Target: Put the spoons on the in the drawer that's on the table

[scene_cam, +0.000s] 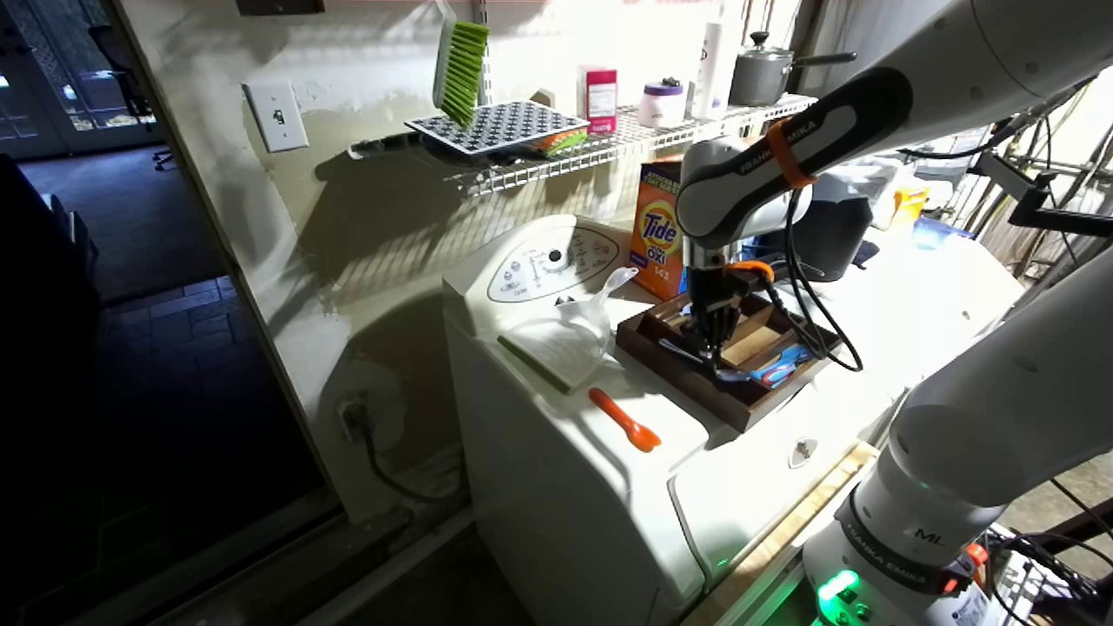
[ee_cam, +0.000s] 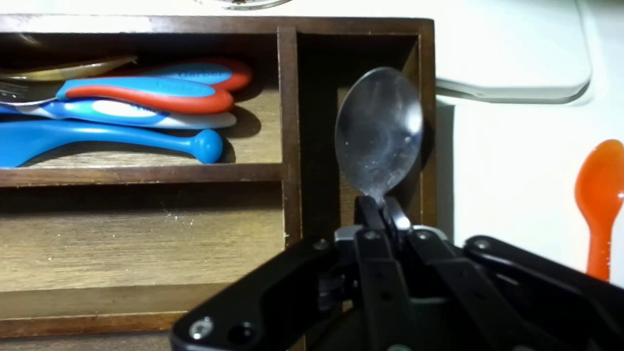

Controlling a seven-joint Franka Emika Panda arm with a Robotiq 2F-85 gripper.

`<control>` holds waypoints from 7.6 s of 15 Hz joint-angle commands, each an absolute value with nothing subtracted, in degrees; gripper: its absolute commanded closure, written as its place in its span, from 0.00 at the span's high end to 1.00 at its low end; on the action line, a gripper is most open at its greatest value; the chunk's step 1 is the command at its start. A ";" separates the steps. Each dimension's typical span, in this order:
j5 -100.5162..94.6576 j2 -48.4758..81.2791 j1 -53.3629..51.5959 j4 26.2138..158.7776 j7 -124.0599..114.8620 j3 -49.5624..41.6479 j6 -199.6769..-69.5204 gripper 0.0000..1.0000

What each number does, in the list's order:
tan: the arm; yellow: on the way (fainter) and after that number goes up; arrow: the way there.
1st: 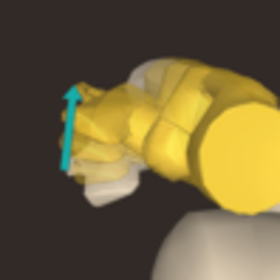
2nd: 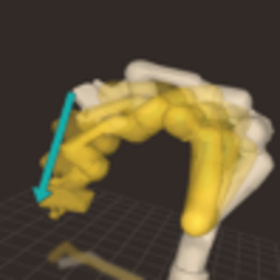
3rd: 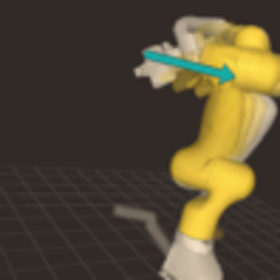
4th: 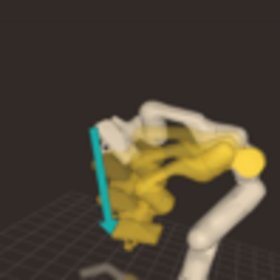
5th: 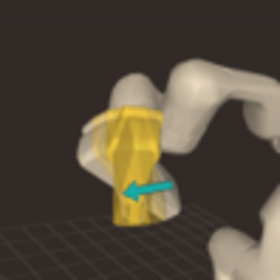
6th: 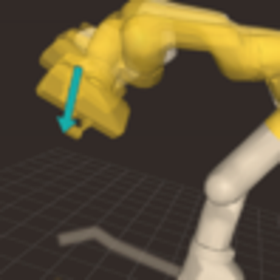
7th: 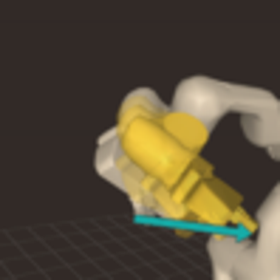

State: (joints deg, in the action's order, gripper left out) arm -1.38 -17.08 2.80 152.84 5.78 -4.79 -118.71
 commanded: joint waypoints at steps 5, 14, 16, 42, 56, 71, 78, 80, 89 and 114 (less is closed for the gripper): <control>-2.09 -14.18 3.52 151.08 6.25 -5.03 -118.49 0.02; -1.56 -12.51 3.33 150.58 6.17 -4.87 -119.26 0.02; -1.46 -11.89 3.28 150.51 6.22 -4.85 -119.74 0.02; -1.55 -25.28 2.00 149.83 2.35 -1.56 -116.24 1.00; 7.47 -27.55 -5.18 152.02 -8.03 5.49 -111.05 1.00; 8.56 -21.55 -6.05 155.56 -8.69 7.04 -120.79 1.00; 5.62 -15.70 -5.87 153.21 -10.68 8.63 -121.61 1.00; 4.76 -13.81 -6.49 152.51 -11.00 9.58 -123.05 1.00; 2.98 -6.60 -7.81 149.57 -11.13 11.10 -130.16 1.00; 2.15 -5.98 -7.82 146.65 -11.46 9.80 -124.12 0.04</control>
State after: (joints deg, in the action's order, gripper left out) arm 3.86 -2.97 -7.78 146.65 -9.98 10.53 -128.27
